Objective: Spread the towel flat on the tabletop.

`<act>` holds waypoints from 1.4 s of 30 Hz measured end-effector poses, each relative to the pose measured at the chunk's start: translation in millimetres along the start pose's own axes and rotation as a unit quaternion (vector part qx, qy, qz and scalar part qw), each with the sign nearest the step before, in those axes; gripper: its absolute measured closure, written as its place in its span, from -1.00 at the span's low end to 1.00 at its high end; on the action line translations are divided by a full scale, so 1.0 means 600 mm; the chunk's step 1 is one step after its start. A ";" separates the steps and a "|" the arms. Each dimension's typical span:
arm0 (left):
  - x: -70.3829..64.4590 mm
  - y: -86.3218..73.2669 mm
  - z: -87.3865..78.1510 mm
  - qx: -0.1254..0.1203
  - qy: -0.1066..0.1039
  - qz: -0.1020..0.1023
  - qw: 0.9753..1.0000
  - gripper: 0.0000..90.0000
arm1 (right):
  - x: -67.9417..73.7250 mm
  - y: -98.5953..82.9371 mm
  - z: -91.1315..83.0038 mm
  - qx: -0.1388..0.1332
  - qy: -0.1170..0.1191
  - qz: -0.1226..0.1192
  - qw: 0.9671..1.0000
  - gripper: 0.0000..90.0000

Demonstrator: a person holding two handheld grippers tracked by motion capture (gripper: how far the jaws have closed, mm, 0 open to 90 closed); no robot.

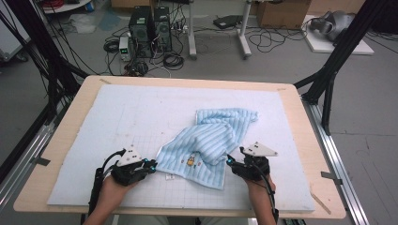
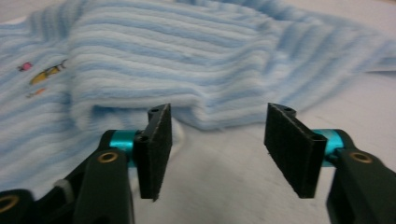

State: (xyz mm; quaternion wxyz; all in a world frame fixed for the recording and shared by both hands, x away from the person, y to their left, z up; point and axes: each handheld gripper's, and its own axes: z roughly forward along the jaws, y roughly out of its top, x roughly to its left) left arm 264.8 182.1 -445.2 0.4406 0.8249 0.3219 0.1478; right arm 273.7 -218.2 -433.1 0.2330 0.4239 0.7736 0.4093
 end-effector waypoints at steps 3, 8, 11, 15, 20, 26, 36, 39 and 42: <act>-0.001 -0.008 -0.010 -0.003 -0.002 -0.002 1.000 0.81 | 0.010 0.002 0.007 0.005 0.016 -0.009 1.000 -0.05; -0.005 -0.019 -0.018 -0.006 -0.006 -0.007 1.000 0.81 | 0.039 0.004 0.029 0.032 0.058 -0.044 0.997 -0.06; -0.008 -0.023 -0.024 -0.010 -0.012 -0.010 1.000 0.81 | 0.047 0.000 0.044 0.071 0.053 -0.039 0.995 0.04; -0.011 -0.024 -0.026 -0.012 -0.019 -0.008 1.000 0.81 | 0.034 -0.009 0.035 0.061 0.072 -0.007 0.996 0.74; -0.023 -0.021 -0.019 -0.007 -0.048 -0.001 0.999 0.81 | 0.029 -0.026 0.009 0.057 0.065 -0.030 0.996 0.88; -0.036 -0.016 -0.015 -0.020 -0.075 -0.014 0.997 0.68 | 0.023 -0.049 -0.031 0.061 0.050 -0.039 0.996 0.88; -0.011 -0.002 -0.015 -0.054 -0.033 -0.043 0.997 0.01 | 0.007 -0.097 -0.110 0.067 0.013 -0.042 0.997 0.88; 0.000 0.011 -0.010 -0.059 -0.025 -0.040 0.997 -0.04 | 0.003 -0.109 -0.129 0.078 0.005 -0.045 0.996 0.88; 0.012 0.032 0.003 -0.066 -0.022 -0.039 0.997 -0.07 | -0.008 -0.114 -0.151 0.059 0.002 -0.030 0.998 0.56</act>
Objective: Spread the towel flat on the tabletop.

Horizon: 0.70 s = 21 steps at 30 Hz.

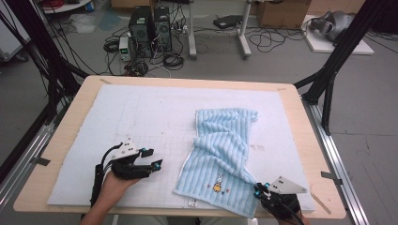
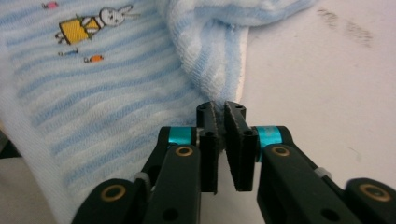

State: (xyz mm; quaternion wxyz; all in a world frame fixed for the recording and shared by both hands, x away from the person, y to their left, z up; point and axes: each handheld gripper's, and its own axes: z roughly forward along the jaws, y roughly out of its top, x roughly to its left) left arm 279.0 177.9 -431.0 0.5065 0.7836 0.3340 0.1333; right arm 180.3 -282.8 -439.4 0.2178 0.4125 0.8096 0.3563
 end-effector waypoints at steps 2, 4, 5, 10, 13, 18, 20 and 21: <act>0.005 0.013 0.012 -0.004 -0.002 0.004 1.000 -0.08 | -0.003 0.000 -0.003 -0.010 0.002 0.007 1.000 0.41; 0.010 0.024 0.021 -0.017 -0.003 0.002 1.000 -0.10 | -0.012 0.002 -0.009 -0.046 0.001 0.027 0.999 0.16; 0.013 0.031 0.027 -0.018 -0.004 0.000 1.000 -0.11 | -0.018 0.006 -0.010 -0.068 -0.006 0.050 0.996 -0.11; 0.033 0.066 0.060 -0.038 -0.003 -0.010 0.999 -0.13 | -0.036 0.019 -0.008 -0.101 -0.019 0.070 0.992 -0.33; 0.042 0.086 0.082 -0.039 -0.001 -0.015 0.999 -0.13 | -0.047 0.027 -0.002 -0.107 -0.024 0.076 0.991 -0.35; 0.047 0.105 0.116 -0.040 -0.006 -0.026 0.999 -0.14 | -0.060 0.034 0.006 -0.106 -0.026 0.073 0.991 -0.35; 0.048 0.111 0.130 -0.035 -0.008 -0.024 0.999 -0.14 | -0.065 0.035 0.008 -0.105 -0.026 0.078 0.991 -0.35; 0.050 0.115 0.138 -0.034 -0.010 -0.019 0.999 -0.14 | -0.068 0.036 0.010 -0.106 -0.027 0.078 0.991 -0.35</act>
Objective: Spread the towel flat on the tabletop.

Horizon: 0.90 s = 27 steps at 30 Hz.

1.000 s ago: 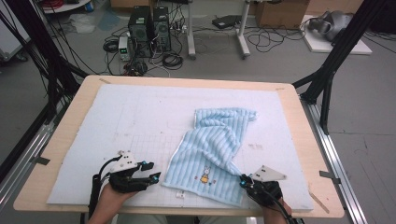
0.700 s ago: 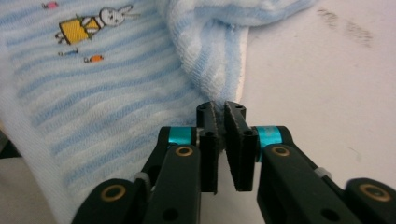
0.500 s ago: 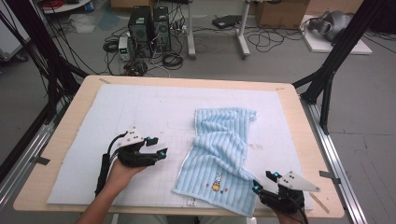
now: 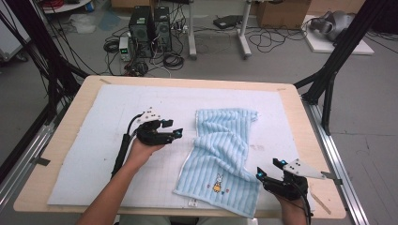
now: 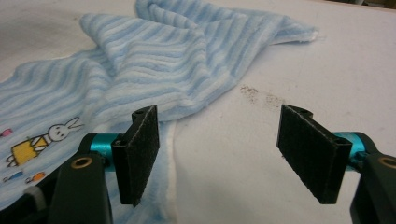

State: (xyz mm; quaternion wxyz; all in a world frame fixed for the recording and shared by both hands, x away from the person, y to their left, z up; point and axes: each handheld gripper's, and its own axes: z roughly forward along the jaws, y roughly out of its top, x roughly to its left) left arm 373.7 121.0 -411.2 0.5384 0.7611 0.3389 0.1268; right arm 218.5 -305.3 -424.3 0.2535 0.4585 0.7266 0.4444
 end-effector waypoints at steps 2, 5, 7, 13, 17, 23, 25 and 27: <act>0.004 0.009 0.016 0.000 -0.007 0.001 1.000 -0.13 | -0.005 0.003 0.004 -0.001 -0.001 0.000 1.000 -0.35; 0.012 0.023 0.041 0.011 -0.012 -0.008 1.000 -0.14 | -0.011 0.010 0.012 -0.003 -0.003 0.000 1.000 -0.35; 0.017 0.033 0.064 0.017 -0.017 -0.013 1.000 -0.15 | -0.014 0.014 0.017 -0.004 -0.006 -0.001 1.000 -0.35; 0.014 0.047 0.127 0.047 -0.023 -0.019 0.998 -0.25 | -0.026 0.018 0.026 -0.003 -0.011 0.003 1.000 -0.35; 0.009 0.044 0.157 0.078 -0.009 -0.013 0.997 -0.33 | -0.034 0.015 0.026 -0.006 -0.012 0.008 1.000 -0.35; 0.000 0.026 0.191 0.125 0.015 -0.003 0.992 -0.15 | -0.035 0.011 0.026 -0.007 -0.009 0.008 1.000 -0.35; -0.006 0.021 0.198 0.137 0.021 0.015 0.990 0.01 | -0.035 0.009 0.026 -0.006 -0.007 0.007 1.000 -0.35; -0.013 0.017 0.203 0.138 0.032 0.042 0.989 0.20 | -0.036 0.008 0.026 -0.004 -0.007 0.008 1.000 -0.35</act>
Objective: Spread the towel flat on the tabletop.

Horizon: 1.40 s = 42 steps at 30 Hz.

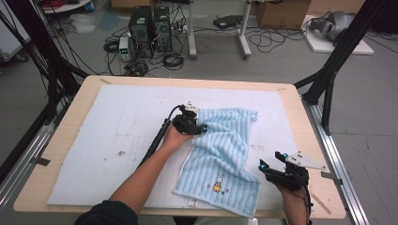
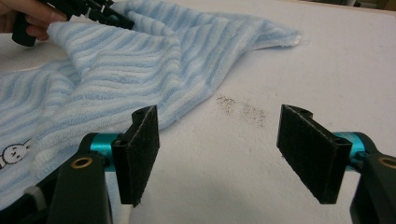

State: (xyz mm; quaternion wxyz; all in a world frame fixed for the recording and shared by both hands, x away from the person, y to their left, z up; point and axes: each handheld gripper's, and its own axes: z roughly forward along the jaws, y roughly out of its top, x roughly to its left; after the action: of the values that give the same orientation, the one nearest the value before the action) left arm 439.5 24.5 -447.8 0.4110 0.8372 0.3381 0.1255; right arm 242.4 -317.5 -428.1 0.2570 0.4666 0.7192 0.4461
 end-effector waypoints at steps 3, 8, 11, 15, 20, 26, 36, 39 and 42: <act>-0.005 0.000 -0.001 0.000 -0.005 0.013 1.000 0.65 | -0.002 0.001 -0.001 -0.002 0.000 0.004 1.000 -0.35; -0.004 -0.003 -0.014 0.018 -0.016 0.011 1.000 0.92 | 0.001 0.005 0.006 -0.002 0.002 0.000 1.000 -0.35; 0.002 -0.013 -0.029 0.023 -0.028 0.001 0.999 0.92 | 0.005 0.009 0.013 -0.003 0.007 -0.002 1.000 -0.35; 0.010 -0.029 -0.056 0.034 -0.035 0.003 0.999 0.92 | 0.014 0.016 0.024 -0.001 0.013 0.000 1.000 -0.34; 0.025 -0.062 -0.096 0.034 -0.031 -0.001 0.999 0.91 | 0.030 0.028 0.039 0.005 0.031 -0.017 0.999 -0.22; 0.050 -0.088 -0.134 0.031 -0.015 -0.009 0.999 0.91 | 0.040 0.042 0.061 0.015 0.044 -0.025 0.999 -0.12; 0.072 -0.115 -0.182 0.039 0.005 -0.011 0.999 0.91 | 0.053 0.068 0.128 0.058 0.043 -0.028 0.997 0.19; 0.077 -0.122 -0.188 0.039 0.010 -0.016 0.999 0.91 | 0.064 0.081 0.159 0.074 0.035 -0.046 0.996 0.25; 0.080 -0.127 -0.192 0.039 0.011 -0.020 0.999 0.91 | 0.076 0.091 0.192 0.106 0.044 -0.053 0.992 0.21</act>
State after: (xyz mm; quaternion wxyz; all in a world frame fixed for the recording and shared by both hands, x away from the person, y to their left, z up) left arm 383.7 159.3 -437.3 0.3770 0.8441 0.3639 0.1137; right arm 337.4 -221.2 -432.0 0.1974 0.4320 0.7969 0.3733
